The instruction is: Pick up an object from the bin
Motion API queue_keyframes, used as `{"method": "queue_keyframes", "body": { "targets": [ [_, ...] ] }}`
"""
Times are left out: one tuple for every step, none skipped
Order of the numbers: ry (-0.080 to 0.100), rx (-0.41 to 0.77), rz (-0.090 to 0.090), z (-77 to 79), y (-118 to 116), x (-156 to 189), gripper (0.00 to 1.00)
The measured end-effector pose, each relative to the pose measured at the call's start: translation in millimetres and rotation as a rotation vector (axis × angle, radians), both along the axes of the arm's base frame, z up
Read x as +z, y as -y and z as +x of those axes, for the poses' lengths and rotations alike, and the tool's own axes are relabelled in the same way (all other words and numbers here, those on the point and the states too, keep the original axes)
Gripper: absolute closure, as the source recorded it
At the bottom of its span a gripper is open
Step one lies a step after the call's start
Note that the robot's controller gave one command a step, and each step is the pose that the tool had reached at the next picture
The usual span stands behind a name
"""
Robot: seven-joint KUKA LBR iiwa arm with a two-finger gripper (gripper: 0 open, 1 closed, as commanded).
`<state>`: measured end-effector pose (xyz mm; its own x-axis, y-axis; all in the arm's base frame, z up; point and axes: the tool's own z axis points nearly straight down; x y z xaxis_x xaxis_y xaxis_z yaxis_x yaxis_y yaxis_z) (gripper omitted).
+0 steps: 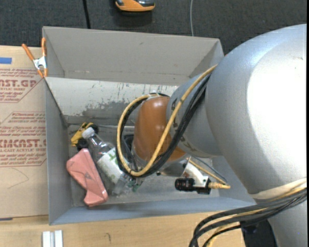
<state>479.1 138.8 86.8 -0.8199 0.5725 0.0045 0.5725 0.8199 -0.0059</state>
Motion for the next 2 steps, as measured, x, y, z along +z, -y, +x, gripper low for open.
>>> {"method": "queue_keyframes", "body": {
  "targets": [
    [0.006, 0.001, 0.002, 1.3, -0.8, 12.3, 1.0],
    [0.007, 0.001, 0.003, 1.5, -1.1, 16.9, 1.0]
  ]
}}
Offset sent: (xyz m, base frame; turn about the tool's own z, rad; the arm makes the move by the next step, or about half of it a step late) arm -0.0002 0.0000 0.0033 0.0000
